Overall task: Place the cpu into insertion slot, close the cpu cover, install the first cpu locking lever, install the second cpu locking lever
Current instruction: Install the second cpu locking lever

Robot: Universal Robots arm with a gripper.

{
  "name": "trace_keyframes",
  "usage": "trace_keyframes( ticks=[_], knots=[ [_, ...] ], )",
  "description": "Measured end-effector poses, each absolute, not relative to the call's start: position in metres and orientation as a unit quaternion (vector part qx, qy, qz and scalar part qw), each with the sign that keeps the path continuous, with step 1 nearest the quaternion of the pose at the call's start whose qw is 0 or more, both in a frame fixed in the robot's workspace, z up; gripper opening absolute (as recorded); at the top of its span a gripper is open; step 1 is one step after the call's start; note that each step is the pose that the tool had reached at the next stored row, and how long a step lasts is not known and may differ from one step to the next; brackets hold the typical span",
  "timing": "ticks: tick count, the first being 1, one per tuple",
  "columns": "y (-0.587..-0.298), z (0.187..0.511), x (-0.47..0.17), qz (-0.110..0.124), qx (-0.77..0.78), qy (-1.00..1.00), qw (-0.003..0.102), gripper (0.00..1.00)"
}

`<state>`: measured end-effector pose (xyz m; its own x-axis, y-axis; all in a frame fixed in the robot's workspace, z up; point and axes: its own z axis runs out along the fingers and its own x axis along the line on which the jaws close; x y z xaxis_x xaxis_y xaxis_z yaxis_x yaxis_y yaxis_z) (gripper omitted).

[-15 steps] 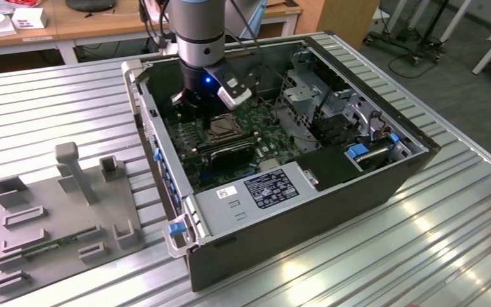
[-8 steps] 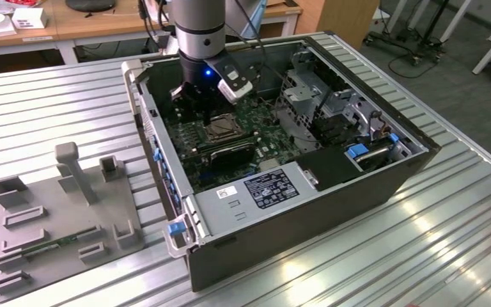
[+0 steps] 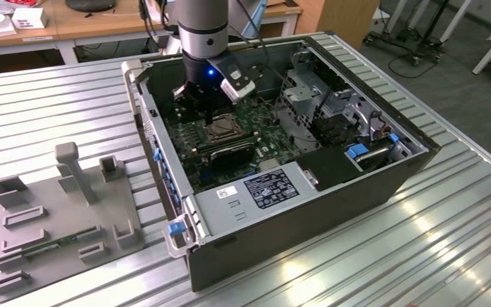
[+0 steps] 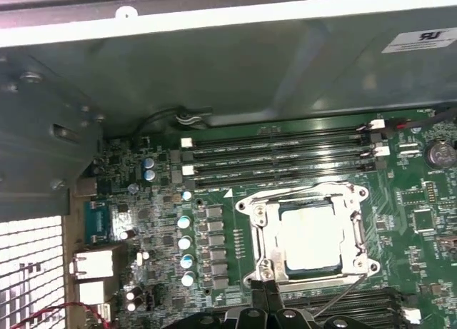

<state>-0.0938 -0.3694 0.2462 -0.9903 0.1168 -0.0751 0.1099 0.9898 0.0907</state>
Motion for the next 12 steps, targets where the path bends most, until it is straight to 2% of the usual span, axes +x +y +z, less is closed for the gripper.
trace_keyframes(
  ticks=[12],
  knots=[
    [-0.369, 0.246, -0.076, 0.043, 0.057, 0.997, 0.040, 0.10]
  ],
)
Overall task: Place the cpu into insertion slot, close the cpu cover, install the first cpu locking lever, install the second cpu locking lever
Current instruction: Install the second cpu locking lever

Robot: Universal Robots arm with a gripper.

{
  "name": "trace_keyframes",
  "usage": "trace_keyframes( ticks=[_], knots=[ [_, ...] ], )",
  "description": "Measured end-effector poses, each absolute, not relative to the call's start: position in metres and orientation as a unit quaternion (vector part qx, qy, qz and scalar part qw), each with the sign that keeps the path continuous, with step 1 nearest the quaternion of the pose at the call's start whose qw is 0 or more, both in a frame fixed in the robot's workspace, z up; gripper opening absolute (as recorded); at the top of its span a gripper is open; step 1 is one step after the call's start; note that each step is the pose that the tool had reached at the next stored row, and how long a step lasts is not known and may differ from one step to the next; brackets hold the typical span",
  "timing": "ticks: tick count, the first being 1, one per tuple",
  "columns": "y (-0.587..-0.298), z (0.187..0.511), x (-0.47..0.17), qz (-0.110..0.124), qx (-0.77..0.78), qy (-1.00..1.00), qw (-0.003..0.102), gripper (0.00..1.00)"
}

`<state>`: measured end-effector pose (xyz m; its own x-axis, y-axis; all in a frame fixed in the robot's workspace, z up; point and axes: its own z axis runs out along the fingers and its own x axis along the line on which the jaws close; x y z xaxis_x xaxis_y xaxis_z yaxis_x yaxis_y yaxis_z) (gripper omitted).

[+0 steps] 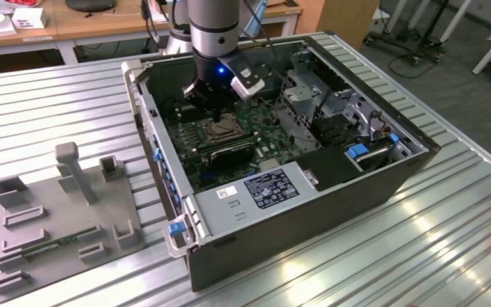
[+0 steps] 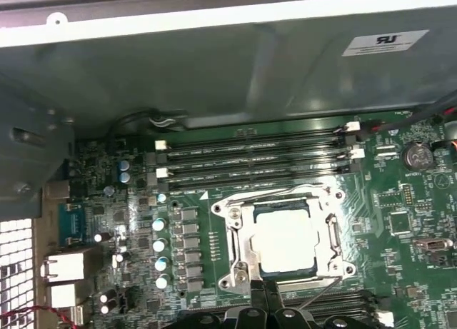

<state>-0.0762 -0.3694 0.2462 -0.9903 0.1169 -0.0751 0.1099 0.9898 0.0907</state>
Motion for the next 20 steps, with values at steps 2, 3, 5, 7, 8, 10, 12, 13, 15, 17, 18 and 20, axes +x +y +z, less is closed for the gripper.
trace_keyframes(
  ticks=[2, 3, 5, 7, 8, 10, 12, 13, 15, 17, 18, 20],
  knots=[
    [-0.369, 0.246, -0.074, 0.043, 0.057, 0.997, 0.040, 0.10],
    [-0.369, 0.246, -0.073, 0.043, 0.057, 0.997, 0.040, 0.10],
    [-0.370, 0.246, -0.071, 0.043, 0.057, 0.997, 0.040, 0.10],
    [-0.371, 0.246, -0.069, 0.043, 0.057, 0.997, 0.040, 0.10],
    [-0.371, 0.246, -0.069, 0.043, 0.057, 0.997, 0.040, 0.10],
    [-0.373, 0.246, -0.069, 0.043, 0.057, 0.997, 0.040, 0.10],
    [-0.375, 0.246, -0.069, 0.043, 0.057, 0.997, 0.040, 0.10],
    [-0.376, 0.246, -0.068, 0.043, 0.057, 0.997, 0.040, 0.10],
    [-0.377, 0.246, -0.068, 0.043, 0.057, 0.997, 0.040, 0.10],
    [-0.379, 0.246, -0.068, 0.043, 0.057, 0.997, 0.040, 0.10],
    [-0.380, 0.246, -0.068, 0.043, 0.057, 0.997, 0.040, 0.10],
    [-0.381, 0.246, -0.068, 0.043, 0.057, 0.997, 0.040, 0.10]
  ],
)
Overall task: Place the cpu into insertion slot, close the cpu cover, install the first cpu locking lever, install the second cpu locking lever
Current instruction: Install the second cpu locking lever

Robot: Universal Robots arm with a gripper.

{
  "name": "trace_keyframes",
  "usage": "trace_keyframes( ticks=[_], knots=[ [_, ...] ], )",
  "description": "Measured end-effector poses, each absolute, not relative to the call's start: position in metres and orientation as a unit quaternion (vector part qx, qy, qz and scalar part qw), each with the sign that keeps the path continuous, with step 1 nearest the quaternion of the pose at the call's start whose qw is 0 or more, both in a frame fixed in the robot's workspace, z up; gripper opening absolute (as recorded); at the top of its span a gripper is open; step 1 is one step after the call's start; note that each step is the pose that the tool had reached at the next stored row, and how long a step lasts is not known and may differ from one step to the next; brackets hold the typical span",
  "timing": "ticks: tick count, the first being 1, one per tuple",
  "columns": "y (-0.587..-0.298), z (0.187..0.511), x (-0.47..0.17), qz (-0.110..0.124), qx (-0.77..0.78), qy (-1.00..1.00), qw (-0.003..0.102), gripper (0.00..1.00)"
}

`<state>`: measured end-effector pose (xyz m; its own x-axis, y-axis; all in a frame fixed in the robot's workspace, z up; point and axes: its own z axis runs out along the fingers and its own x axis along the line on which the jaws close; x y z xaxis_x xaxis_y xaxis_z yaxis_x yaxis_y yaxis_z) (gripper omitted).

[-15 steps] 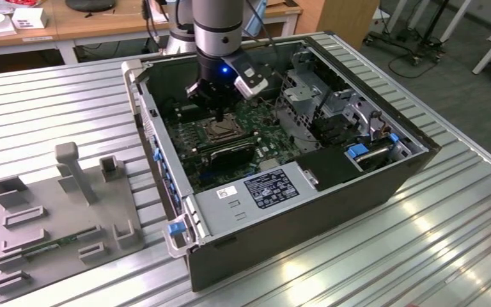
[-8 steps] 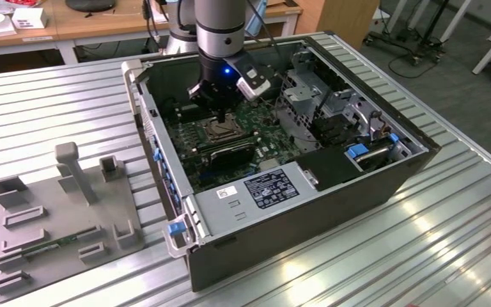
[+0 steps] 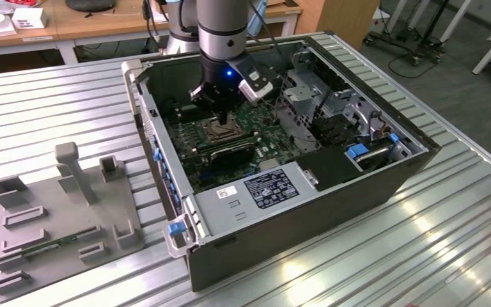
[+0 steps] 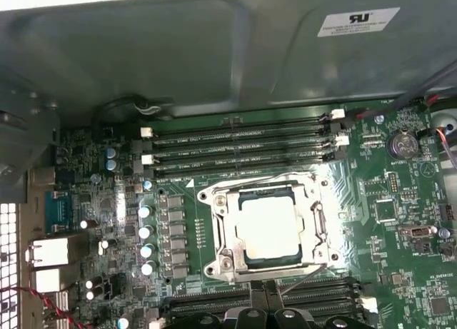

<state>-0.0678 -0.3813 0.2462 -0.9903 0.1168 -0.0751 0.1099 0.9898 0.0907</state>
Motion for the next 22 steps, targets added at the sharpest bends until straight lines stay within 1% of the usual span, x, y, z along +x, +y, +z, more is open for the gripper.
trace_keyframes(
  ticks=[17, 20, 22],
  knots=[
    [-0.3849, 0.2430, -0.0694, 0.045, 0.057, 0.997, 0.040, 0.10],
    [-0.3849, 0.2419, -0.0694, 0.045, 0.057, 0.997, 0.035, 0.10],
    [-0.3849, 0.2418, -0.0695, 0.045, 0.057, 0.997, 0.034, 0.10]
  ],
)
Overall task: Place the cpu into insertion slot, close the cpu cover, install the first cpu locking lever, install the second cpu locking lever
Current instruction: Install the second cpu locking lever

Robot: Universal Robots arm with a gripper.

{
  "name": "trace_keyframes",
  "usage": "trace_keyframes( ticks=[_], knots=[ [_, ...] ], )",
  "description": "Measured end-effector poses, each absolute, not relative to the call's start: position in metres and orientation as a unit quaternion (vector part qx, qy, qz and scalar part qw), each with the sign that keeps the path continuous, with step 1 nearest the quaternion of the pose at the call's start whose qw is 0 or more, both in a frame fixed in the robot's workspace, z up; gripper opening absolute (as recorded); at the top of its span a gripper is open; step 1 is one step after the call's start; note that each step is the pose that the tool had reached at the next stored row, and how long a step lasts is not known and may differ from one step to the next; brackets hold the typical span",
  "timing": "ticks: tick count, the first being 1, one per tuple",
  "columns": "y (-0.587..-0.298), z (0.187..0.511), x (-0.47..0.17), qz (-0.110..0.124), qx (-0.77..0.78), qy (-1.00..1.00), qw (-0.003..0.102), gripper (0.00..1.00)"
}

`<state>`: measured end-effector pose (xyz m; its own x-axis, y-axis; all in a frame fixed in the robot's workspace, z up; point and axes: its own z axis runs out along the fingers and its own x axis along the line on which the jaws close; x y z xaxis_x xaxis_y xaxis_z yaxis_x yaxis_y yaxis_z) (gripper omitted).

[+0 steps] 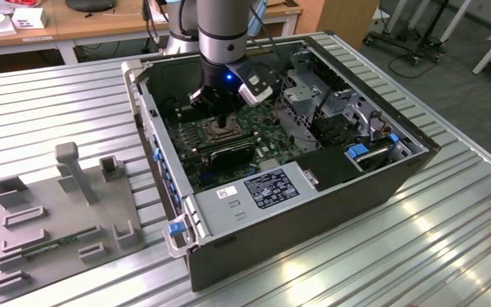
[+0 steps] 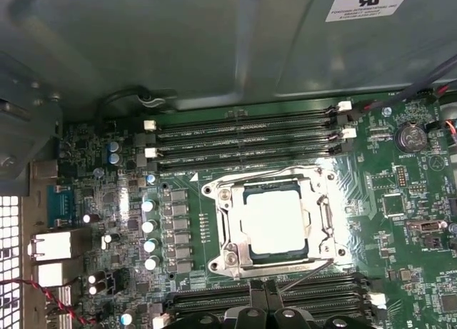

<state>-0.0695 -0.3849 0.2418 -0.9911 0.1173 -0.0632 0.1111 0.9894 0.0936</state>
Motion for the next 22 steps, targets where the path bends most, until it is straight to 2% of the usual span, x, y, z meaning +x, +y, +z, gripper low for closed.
trace_keyframes(
  ticks=[12, 22],
  knots=[
    [-0.385, 0.240, -0.072, 0.045, 0.057, 0.997, 0.034, 0.10],
    [-0.386, 0.225, -0.083, 0.046, 0.057, 0.997, 0.034, 0.10]
  ],
)
